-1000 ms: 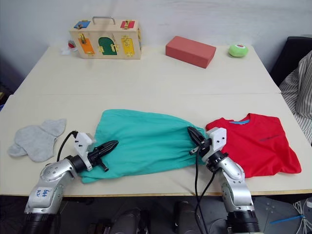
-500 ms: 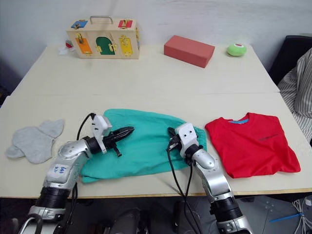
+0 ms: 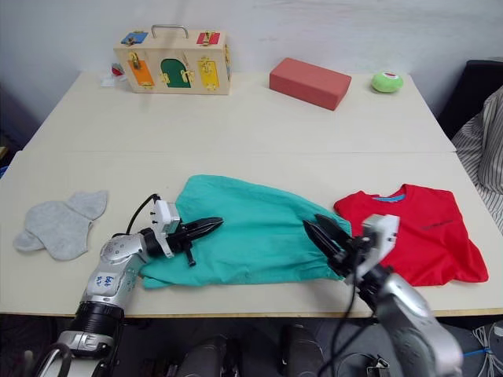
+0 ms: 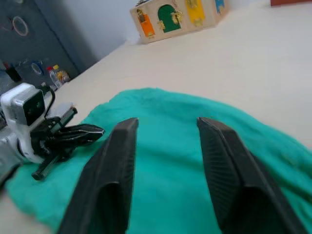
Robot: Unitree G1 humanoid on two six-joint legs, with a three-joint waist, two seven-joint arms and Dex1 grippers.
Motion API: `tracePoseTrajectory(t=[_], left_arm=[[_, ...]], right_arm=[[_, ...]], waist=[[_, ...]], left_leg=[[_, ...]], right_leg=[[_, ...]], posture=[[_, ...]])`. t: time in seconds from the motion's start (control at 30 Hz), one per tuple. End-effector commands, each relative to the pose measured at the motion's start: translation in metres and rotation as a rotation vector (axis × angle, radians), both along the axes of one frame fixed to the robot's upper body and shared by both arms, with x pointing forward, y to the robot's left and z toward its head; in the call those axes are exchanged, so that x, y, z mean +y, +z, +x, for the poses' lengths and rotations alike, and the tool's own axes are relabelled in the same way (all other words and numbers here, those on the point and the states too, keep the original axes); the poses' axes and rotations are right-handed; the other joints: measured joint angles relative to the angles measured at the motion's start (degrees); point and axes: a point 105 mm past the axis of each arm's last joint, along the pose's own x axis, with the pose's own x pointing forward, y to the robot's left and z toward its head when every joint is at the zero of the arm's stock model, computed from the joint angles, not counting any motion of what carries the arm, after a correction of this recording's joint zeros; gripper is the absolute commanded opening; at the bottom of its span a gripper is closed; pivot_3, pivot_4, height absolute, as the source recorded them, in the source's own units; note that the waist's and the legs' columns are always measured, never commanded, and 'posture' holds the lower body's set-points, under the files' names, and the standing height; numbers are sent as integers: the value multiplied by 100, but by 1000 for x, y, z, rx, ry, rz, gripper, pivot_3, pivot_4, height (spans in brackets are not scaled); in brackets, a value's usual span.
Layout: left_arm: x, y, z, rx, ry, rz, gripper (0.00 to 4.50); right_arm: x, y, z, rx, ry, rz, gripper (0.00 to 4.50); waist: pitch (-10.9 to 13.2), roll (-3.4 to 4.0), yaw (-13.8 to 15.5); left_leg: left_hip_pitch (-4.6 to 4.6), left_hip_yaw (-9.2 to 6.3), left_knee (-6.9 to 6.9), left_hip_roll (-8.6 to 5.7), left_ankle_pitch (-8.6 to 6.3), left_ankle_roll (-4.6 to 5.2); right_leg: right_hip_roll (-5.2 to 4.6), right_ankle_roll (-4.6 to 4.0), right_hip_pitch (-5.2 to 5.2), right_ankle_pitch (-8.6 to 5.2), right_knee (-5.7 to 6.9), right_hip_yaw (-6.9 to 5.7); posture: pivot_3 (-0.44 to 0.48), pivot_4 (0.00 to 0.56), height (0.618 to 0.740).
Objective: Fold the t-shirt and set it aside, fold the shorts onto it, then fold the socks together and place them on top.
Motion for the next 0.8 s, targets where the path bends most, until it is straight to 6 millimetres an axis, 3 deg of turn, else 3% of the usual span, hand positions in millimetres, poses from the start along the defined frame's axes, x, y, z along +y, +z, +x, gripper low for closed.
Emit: tracePoseTrajectory(t=[0.03,0.13,0.3,0.57,0.8], left_arm=[[-9,21,1,-91,-74,18,0],[-14,22,6,-98,-106,38,0],[-20,15,10,-81,-153,63,0],[-22,-3,15,-36,-149,111,0],[-13,-22,20,44,-71,140,0]], right_arm=[[-7,11,-29,146,-10,116,3304],[-14,-11,-56,400,-58,148,4401],[-4,-20,-70,582,-91,303,4494],[-8,-62,-34,715,-264,336,4494],[4,-67,-6,715,-254,360,4494]], waist=[[0,0,35],[0,0,61],[-1,-7,23],[-2,-13,32],[-19,-40,-5]], left_leg=[[0,-2,-3,0,0,0],[5,-1,-6,-1,-1,1],[7,1,-7,0,-4,8],[-6,0,-4,0,-2,4],[2,0,0,4,-1,4]], right_leg=[[0,0,0,0,1,-2],[1,0,5,0,0,-2],[3,3,9,1,-7,0],[5,6,-1,2,-12,0],[5,7,5,3,-7,0]], posture=[[0,150,740],[0,150,740],[0,150,740],[0,150,740],[0,150,740]])
